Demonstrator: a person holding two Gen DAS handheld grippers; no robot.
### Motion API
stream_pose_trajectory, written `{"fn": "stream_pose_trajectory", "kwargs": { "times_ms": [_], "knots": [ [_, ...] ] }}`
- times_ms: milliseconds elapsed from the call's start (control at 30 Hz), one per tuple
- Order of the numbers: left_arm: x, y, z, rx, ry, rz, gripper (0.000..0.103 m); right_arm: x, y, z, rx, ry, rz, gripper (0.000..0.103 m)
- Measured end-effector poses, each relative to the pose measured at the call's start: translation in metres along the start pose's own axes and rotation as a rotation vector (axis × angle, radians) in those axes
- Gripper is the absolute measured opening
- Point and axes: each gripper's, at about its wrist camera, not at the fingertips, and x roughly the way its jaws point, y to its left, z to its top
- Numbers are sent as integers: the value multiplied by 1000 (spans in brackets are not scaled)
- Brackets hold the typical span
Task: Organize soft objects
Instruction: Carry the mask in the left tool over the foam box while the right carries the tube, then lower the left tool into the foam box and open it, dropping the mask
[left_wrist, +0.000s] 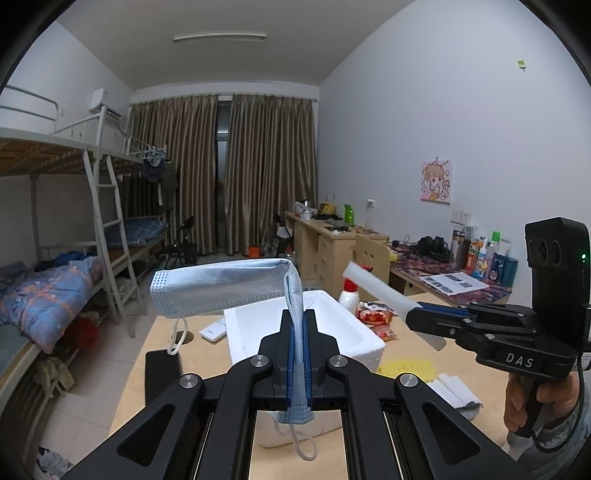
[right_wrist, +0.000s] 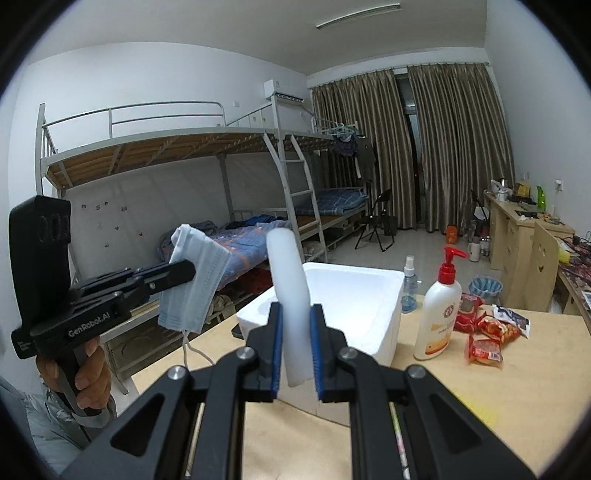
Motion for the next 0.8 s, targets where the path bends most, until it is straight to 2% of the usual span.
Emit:
{"fn": "stream_pose_trajectory", "kwargs": {
  "times_ms": [533, 800],
  "knots": [
    [49, 14, 17, 16, 34, -46, 4, 32, -8, 18, 5, 21, -1, 17],
    [83, 18, 20, 14, 83, -84, 4, 48, -12, 23, 25, 38, -10, 17]
  ]
}}
